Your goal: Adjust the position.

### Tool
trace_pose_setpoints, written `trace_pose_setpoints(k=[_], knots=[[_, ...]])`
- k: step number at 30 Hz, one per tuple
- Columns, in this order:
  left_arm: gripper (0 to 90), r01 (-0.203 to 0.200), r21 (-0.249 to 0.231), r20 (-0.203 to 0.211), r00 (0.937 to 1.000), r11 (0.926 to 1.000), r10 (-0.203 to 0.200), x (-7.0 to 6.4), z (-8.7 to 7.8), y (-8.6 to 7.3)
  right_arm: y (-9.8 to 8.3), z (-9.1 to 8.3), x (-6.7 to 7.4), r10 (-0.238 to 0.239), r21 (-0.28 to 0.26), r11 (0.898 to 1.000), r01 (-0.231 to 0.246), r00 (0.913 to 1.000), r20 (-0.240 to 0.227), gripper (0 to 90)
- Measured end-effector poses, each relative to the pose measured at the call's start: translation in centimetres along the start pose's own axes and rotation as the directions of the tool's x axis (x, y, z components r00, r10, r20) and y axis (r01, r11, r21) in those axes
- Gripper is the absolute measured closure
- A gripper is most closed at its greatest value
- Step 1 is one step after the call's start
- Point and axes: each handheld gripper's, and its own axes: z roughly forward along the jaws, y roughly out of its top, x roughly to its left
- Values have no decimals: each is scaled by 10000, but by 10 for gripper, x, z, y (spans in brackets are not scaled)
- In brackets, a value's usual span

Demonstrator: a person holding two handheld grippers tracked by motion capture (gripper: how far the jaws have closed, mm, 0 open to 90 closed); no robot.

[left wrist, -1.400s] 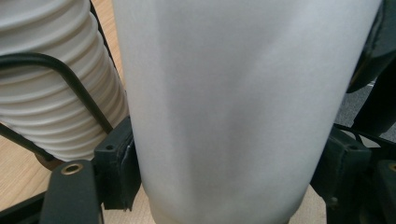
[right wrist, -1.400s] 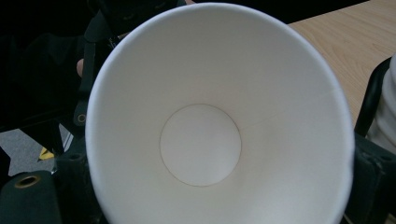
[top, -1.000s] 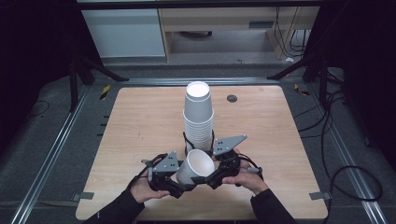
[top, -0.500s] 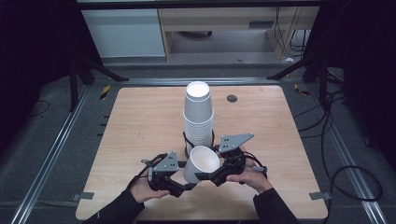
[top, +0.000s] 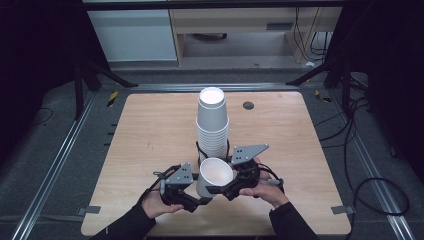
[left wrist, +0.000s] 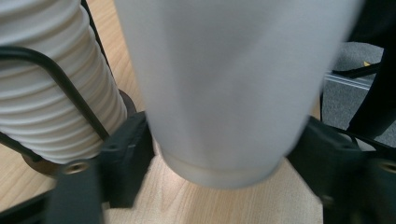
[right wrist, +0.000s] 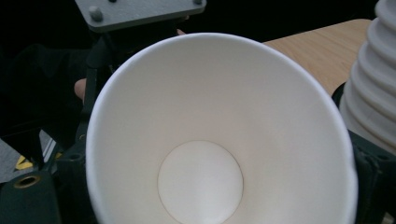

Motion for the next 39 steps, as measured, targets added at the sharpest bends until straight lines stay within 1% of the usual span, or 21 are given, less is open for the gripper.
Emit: trace_pose_setpoints(k=[3, 10, 13, 15, 23, 26, 27, 29, 32, 35, 38, 39], knots=[[273, 43, -55, -36, 10000, 10000, -43, 1, -1, 0, -1, -2, -1, 30, -33, 10000, -30, 10000, 23, 100], [282, -27, 139, -123, 9999, 9999, 29, 1, -1, 0, -1, 0, -1, -65, -9, 10000, 65, 9999, 114, 77], [288, -54, 140, -140, 9999, 9999, 56, 1, -1, 0, -1, 1, -1, -84, 10, 10000, 83, 9999, 126, 72], [289, -61, 167, -142, 9999, 9998, 63, 1, -1, 0, -2, 2, -1, -157, 112, 9998, 154, 9995, 269, 73], [293, -123, 235, -145, 9998, 9996, 126, 0, 0, -1, -2, 2, -2, -49, 199, 9998, 46, 9998, 192, 83], [300, -116, 96, -99, 9999, 9999, 117, 0, -1, -1, -2, -1, -3, 38, 101, 9999, -39, 9999, 131, 102], [300, -130, 66, -158, 9998, 9999, 131, 0, -1, -1, -2, -1, -3, 28, 21, 10000, -29, 9999, 103, 103], [299, -127, 11, -134, 9998, 9999, 127, 0, -1, -1, -2, -2, -2, -7, -59, 10000, 8, 9999, 145, 108], [295, -95, -34, -146, 9998, 9999, 94, 0, -1, -1, -1, -2, -2, -58, -75, 10000, 59, 9998, 164, 109], [291, -82, -23, -161, 9998, 10000, 82, 0, -1, -1, -1, -3, -1, -129, -72, 9999, 130, 9996, 242, 109], [265, -49, 179, -155, 9999, 9998, 52, 1, 0, -3, 2, -8, 0, -221, -125, 9997, 226, 9990, 387, 109], [261, -49, 179, -155, 9999, 9998, 52, 1, 0, -3, 2, -8, 0, -221, -125, 9997, 226, 9990, 387, 109]])
